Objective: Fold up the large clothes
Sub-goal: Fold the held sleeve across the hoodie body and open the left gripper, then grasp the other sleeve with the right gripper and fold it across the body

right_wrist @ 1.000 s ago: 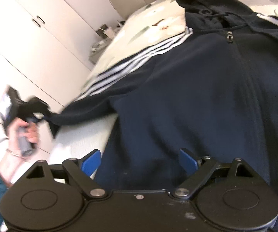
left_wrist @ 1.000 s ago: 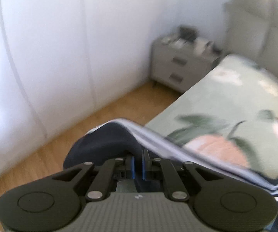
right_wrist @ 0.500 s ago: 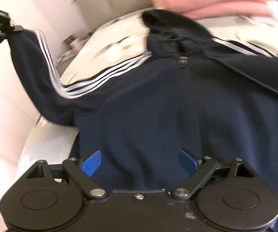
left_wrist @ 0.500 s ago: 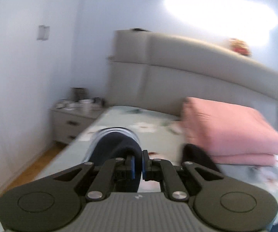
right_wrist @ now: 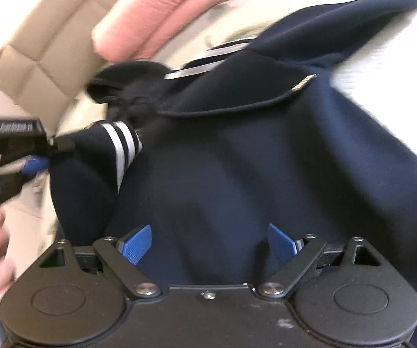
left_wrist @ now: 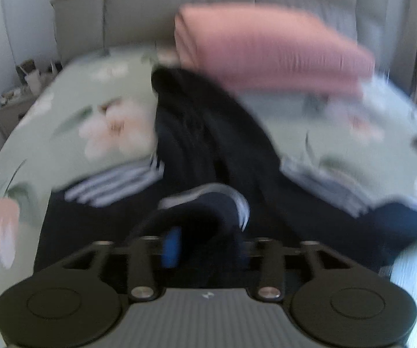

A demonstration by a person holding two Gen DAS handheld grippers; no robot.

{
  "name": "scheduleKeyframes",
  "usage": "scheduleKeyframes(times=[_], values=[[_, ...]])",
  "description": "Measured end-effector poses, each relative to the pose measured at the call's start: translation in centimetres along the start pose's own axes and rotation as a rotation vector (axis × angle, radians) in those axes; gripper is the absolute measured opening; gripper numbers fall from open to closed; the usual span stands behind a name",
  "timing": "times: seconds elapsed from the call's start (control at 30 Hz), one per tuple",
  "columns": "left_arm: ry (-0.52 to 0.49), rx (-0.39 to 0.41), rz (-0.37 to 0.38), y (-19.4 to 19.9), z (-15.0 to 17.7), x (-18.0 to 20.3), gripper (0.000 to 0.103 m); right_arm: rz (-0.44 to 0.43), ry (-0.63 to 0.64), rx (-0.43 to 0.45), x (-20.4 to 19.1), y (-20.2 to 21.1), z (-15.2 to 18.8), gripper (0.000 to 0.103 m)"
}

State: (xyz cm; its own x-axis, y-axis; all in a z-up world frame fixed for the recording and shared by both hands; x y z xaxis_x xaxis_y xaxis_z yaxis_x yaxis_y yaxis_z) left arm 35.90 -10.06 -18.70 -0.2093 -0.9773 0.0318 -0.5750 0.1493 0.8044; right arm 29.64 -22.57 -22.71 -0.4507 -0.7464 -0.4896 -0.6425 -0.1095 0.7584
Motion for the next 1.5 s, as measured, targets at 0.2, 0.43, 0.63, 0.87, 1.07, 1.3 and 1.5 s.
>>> scheduleKeyframes(times=[0.2, 0.43, 0.63, 0.87, 1.07, 1.3, 1.5], values=[[-0.035, -0.153, -0.024, 2.9, 2.2, -2.7, 0.084, -0.011, 0.027, 0.002, 0.3, 1.1, -0.2, 0.103], [0.091, -0.133, -0.265, 8.6, 1.8, -11.2, 0.085, -0.072, 0.366, 0.019, -5.9, 2.9, -0.9, 0.103], [0.327, -0.164, -0.218, 8.3, 1.9, -19.8, 0.086, -0.054, 0.700, -0.025, -13.3, -0.5, 0.3, 0.103], [0.508, -0.182, -0.091, 6.6, 3.4, -24.6, 0.086, 0.108, 1.022, -0.092, -18.6, -8.4, 2.9, 0.103], [0.490, -0.228, -0.055, 4.2, 4.0, -24.0, 0.085, 0.181, 1.098, -0.013, -18.9, -10.6, 2.1, 0.072], [0.446, -0.183, -0.062, 4.3, 3.5, -22.8, 0.084, -0.137, 0.780, 0.470, -17.8, 1.2, -5.9, 0.015], [0.429, -0.157, -0.053, 4.5, 3.3, -20.9, 0.083, -0.247, 0.513, 0.660, -11.8, 9.0, -12.7, 0.015]])
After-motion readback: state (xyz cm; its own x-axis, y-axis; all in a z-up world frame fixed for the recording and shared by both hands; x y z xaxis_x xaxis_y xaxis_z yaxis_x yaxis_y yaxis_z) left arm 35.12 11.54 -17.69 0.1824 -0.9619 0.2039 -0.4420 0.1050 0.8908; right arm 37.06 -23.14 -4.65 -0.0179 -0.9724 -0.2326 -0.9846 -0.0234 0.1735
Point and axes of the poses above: each gripper's, at about its wrist camera, not at the fingertips, and y roughly against the way its jaws point, x to its right, z to its underside, the point moved 5 cm from there along -y, roughly the way its jaws point, and after that the axes turned 5 degrees about y, right-handed, at the moved point
